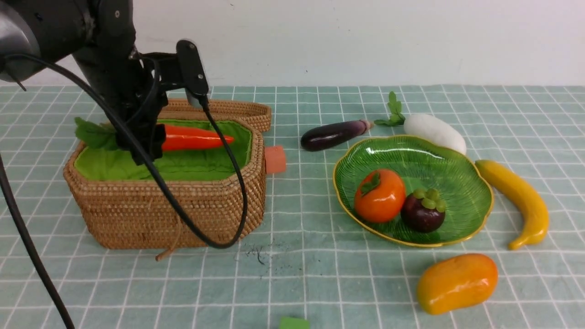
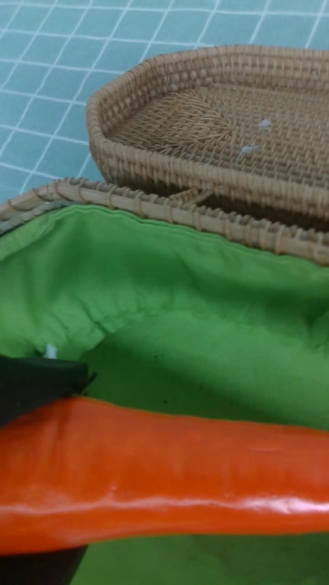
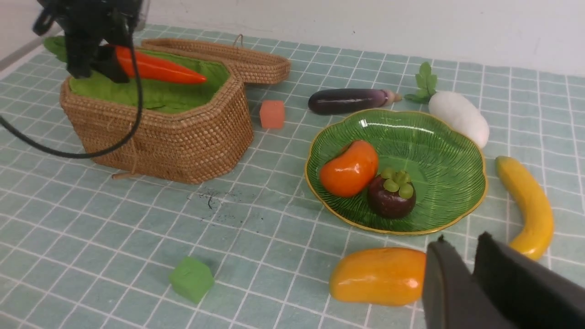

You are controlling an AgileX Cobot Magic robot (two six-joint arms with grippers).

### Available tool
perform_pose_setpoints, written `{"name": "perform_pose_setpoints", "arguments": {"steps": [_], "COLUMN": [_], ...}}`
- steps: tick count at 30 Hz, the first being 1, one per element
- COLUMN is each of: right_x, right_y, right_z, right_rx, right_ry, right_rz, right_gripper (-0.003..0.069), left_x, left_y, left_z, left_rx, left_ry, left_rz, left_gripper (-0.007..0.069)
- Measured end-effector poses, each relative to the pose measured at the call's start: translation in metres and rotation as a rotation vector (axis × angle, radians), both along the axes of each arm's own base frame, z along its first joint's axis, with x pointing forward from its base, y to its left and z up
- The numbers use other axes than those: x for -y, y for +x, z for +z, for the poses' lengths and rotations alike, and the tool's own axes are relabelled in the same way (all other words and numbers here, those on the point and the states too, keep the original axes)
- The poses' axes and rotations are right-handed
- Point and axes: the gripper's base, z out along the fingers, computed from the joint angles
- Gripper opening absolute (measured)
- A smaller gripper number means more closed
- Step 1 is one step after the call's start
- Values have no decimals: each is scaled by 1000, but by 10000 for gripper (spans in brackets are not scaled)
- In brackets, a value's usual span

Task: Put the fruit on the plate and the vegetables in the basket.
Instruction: Use the left arm to grab a carrot and put it into the left basket, then use the right arm to grab a mango and put it into the right plate

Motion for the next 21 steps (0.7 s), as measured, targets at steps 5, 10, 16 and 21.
{"name": "perform_pose_setpoints", "arguments": {"steps": [5,10,16,21], "right_x": [-1,-4,-10,-18], "right_y": [1,16,59,106], "right_z": [0,-1,-8,-24], "right_rx": [-8,-68,-211,-383], "right_ry": [6,4,-16,-41], "right_rz": [6,15,29,42], "right_gripper": [108,108,108,108], "left_x": [0,-1,22,53], "left_y": [0,-9,-42,-105], "left_z": [1,12,56,100], "left_rx": [11,7,26,-12], "left_ry": [-38,-99,-453,-623], "left_rz": [71,170,444,498], "left_gripper": [567,655,424,7]}}
